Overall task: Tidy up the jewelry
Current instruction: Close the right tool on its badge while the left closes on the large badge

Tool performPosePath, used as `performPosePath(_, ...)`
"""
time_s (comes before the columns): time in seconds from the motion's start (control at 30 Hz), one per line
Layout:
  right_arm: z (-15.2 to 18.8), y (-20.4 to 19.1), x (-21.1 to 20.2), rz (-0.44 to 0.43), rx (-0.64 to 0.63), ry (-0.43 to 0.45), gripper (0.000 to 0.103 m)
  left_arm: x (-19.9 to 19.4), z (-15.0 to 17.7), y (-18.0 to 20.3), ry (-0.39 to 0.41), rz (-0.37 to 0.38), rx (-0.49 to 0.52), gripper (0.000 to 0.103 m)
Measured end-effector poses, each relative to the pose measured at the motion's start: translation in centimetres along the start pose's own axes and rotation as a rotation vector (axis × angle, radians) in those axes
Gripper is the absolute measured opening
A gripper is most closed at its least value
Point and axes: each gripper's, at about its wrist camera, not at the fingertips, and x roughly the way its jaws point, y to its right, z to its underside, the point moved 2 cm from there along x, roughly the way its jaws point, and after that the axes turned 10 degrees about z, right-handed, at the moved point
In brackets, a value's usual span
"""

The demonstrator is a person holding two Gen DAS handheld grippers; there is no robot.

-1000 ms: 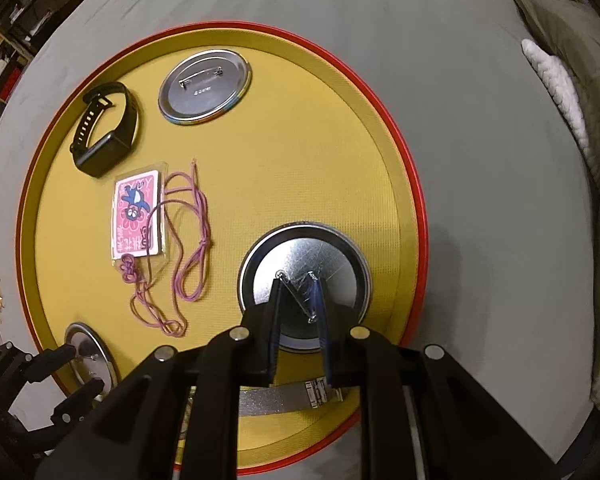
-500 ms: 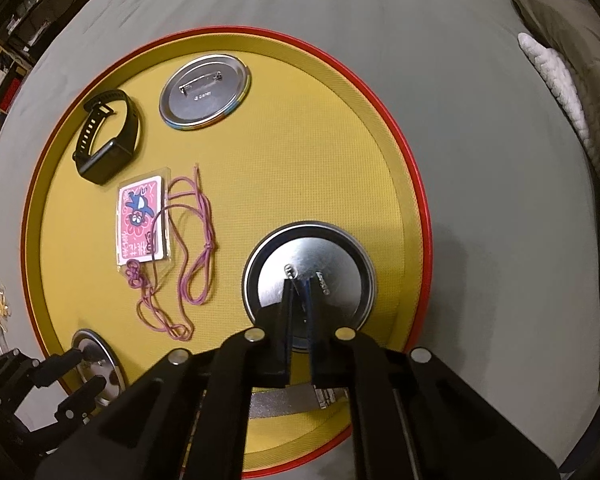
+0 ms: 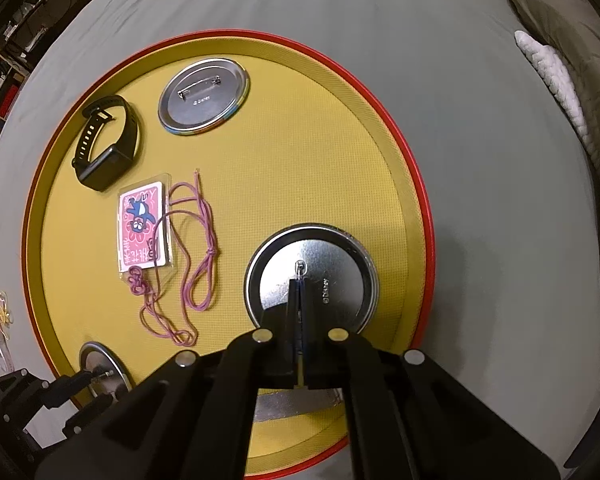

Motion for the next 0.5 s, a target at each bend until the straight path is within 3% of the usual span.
performPosePath(0.13,0.1,-0.1,-0.1,-0.002,0.001,0.001,0.002,0.1,0.0,0.1,-0.011,0.002,-0.002,0.024)
performPosePath(0.43,0.3,0.7,0.0,-0.043,0.007,0.004,0.002,1.0,-0.7,1.8,-0.025,-0.026,0.022,0.04)
performPosePath(0.5,0.3,1.2,0.1,-0.071,0.02,0.0,0.002,1.0,-0.7,1.7,-0.019,0.005,0.002,0.05)
